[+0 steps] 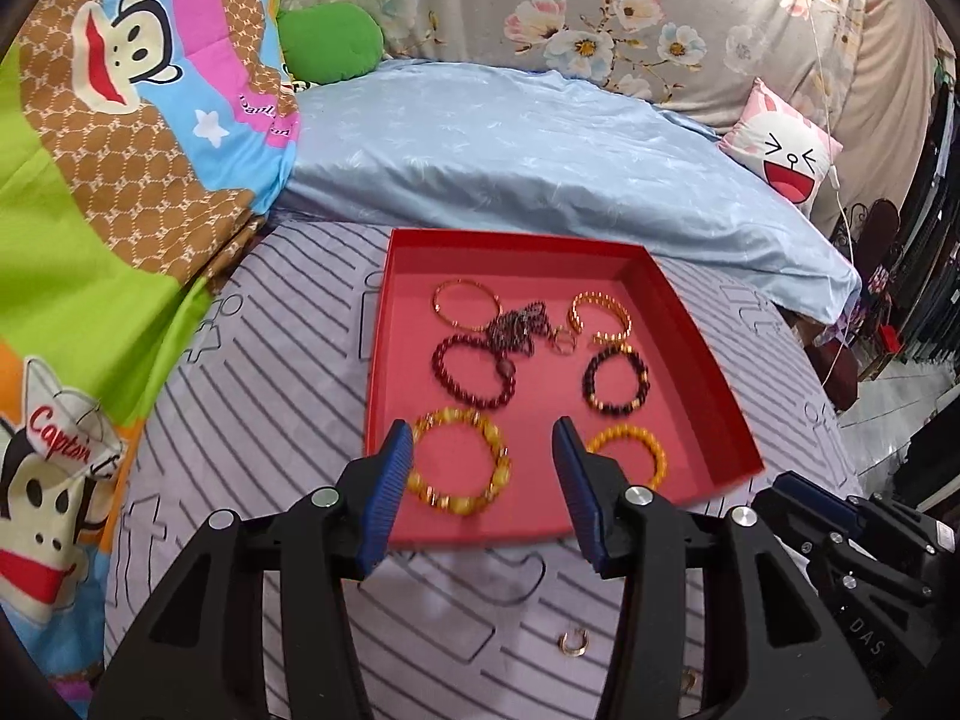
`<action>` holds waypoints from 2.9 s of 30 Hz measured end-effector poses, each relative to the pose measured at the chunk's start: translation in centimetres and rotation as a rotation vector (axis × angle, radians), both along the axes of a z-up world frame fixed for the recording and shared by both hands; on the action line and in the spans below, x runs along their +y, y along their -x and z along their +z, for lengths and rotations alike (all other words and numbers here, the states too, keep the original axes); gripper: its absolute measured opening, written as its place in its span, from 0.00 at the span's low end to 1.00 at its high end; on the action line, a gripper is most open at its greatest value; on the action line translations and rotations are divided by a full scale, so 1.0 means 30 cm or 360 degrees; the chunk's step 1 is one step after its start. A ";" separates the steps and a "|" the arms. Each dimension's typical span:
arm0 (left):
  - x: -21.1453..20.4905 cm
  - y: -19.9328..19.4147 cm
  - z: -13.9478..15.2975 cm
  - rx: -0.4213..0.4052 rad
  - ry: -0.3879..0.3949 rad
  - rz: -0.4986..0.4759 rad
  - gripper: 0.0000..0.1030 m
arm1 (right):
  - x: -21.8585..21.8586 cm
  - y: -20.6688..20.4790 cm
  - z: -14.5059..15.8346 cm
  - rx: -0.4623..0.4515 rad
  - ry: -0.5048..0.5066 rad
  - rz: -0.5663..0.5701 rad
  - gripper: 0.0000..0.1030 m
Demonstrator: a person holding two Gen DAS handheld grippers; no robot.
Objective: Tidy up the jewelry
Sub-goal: 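Move both tools back toward the two gold hoop earrings, then grasp a gold hoop earring with the right tool while the left tool grasps the other hoop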
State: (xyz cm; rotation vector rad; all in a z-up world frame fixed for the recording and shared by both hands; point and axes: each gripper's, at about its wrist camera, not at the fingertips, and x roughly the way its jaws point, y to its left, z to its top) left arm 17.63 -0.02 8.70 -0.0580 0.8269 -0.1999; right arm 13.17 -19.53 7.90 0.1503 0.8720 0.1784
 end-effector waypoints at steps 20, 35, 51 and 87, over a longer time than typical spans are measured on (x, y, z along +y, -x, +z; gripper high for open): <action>-0.022 0.276 -0.202 0.0117 -0.0124 0.0094 0.45 | 0.060 0.290 -0.216 0.0129 0.0104 -0.0020 0.19; 0.021 0.350 -0.281 0.0121 -0.0083 0.0172 0.46 | 0.092 0.314 -0.261 0.0117 0.0152 -0.0035 0.21; -0.026 0.360 -0.281 0.0069 -0.0108 0.0115 0.50 | 0.118 0.303 -0.266 0.0076 0.0234 -0.0032 0.16; -0.174 0.260 -0.305 0.0080 -0.0110 -0.0062 0.16 | 0.021 0.266 -0.253 0.0090 0.0083 -0.0138 0.16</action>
